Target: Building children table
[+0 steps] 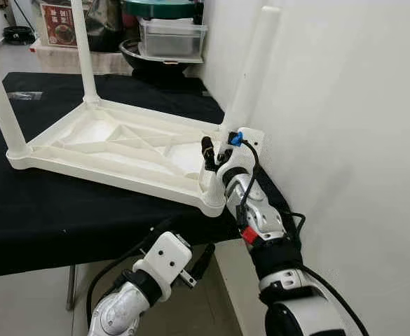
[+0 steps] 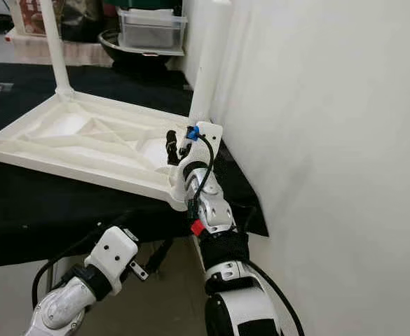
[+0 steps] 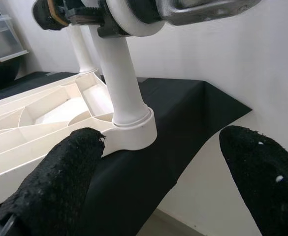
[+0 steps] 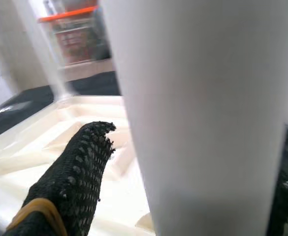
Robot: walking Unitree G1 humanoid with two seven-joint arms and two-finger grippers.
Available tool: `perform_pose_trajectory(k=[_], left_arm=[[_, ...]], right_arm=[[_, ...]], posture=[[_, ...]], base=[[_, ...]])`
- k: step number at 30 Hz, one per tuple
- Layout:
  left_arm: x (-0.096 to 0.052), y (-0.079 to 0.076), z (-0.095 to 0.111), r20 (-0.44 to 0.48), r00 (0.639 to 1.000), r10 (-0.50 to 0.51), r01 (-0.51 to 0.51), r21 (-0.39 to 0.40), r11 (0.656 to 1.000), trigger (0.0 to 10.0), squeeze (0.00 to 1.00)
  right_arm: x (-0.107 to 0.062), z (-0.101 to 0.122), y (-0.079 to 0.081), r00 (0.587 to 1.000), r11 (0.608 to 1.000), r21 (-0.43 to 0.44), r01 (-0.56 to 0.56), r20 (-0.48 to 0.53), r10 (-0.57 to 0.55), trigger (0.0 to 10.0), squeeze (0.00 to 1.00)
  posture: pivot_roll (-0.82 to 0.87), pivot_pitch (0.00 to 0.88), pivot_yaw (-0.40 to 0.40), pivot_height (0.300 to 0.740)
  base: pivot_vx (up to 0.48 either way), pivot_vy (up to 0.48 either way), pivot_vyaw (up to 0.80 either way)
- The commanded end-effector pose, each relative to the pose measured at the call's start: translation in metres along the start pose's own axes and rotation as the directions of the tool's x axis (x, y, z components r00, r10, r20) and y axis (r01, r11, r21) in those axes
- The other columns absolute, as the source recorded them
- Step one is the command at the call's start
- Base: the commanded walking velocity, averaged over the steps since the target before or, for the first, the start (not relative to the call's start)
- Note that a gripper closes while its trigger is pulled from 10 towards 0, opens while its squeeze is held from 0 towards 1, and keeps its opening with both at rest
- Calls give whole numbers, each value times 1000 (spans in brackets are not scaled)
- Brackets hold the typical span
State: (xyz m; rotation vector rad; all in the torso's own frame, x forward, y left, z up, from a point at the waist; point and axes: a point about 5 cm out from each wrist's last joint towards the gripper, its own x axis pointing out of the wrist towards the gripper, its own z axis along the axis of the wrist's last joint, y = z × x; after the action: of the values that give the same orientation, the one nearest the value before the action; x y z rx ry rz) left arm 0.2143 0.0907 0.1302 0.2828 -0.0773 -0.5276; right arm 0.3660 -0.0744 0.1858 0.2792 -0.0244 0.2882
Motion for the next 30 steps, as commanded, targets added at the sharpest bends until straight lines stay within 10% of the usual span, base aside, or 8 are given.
perform_pose_trajectory(k=[1,5,16,21,27,30], left_arm=[[-2,-2,-2,-4,1000,-9,9,8,1000,10000,0],[-3,-2,-2,-6,1000,-10,10,6,1000,10000,0],[-4,-2,-1,-5,1000,-9,9,5,1000,10000,0],[-6,-2,0,-6,1000,-11,11,2,1000,10000,0],[-9,-4,1,-7,1000,-16,16,-4,1000,10000,0],[-11,-3,3,-11,1000,-7,7,-26,1000,10000,0]], right_arm=[[-18,-24,-1,965,975,20,-219,-142,220,10000,0],[-33,-30,-18,913,936,1,-352,-220,343,10000,0],[-54,-28,-90,901,950,-122,-287,-373,224,10000,0],[-58,-29,-136,879,928,-359,-102,-469,-85,10000,0],[-49,-23,-146,870,886,-454,93,-395,-294,10000,0],[-31,-22,-125,884,873,-452,186,-311,-349,10000,0]], posture=[[106,0,-145,740],[105,0,-141,740],[108,0,-144,740],[104,0,-140,740],[112,0,-136,740],[120,7,-132,740]], base=[[0,0,0],[0,0,0],[0,0,0],[0,0,0],[0,0,0],[0,0,0]])
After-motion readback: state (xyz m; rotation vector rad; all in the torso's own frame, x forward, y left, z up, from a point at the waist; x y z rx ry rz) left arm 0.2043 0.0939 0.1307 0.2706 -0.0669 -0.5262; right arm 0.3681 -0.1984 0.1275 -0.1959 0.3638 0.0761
